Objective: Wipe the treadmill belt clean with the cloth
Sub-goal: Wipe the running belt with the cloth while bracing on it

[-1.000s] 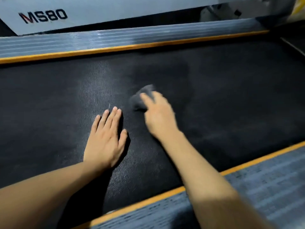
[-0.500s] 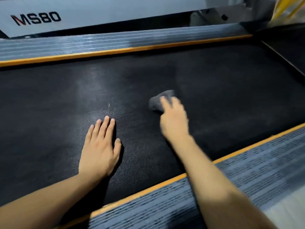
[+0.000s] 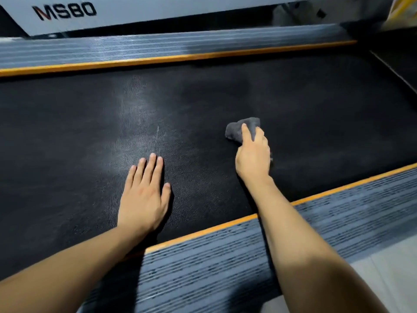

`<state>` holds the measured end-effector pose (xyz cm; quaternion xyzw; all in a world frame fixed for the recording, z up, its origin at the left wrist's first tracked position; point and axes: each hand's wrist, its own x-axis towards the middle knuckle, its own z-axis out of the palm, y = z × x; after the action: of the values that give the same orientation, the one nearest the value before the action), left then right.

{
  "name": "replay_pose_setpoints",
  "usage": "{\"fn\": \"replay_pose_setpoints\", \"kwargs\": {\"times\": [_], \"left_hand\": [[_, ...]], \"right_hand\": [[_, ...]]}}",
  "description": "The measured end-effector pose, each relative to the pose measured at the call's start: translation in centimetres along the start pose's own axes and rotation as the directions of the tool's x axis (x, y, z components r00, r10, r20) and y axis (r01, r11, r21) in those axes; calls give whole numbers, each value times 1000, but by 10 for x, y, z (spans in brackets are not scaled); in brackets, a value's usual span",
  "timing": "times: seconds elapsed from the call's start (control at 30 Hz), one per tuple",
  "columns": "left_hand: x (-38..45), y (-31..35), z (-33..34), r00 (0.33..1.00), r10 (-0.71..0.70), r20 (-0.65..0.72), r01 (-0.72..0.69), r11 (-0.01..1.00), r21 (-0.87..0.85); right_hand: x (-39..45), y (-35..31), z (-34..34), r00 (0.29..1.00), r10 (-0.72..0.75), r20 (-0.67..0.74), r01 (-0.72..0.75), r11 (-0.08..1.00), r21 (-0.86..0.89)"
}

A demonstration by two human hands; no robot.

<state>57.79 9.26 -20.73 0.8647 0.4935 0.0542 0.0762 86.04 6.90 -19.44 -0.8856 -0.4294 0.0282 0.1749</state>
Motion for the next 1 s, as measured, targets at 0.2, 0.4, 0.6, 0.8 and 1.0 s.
{"fn": "replay_pose_setpoints", "kwargs": {"times": [0.2,0.4,0.6,0.8,1.0], "left_hand": [[1,3,-2,999,-37,-14,36,999,-27],[-2,7,-4,998,-61,-4,61,997,-36],[-1,7,-3,997,-73,3,73,997,-18],[-2,6,-5,998,-61,-11,60,998,-36],[-2,10,-8,997,-74,35,76,997,-32]], "right_hand": [[-81,-72,18,882,-449,145,432,892,132],[-30,56,-26,980,-190,56,193,979,-63],[-46,37,-32,997,-51,62,46,996,70],[-120,-59,-13,864,-408,294,368,911,185],[-67,61,-44,988,5,155,-14,998,58]]}}
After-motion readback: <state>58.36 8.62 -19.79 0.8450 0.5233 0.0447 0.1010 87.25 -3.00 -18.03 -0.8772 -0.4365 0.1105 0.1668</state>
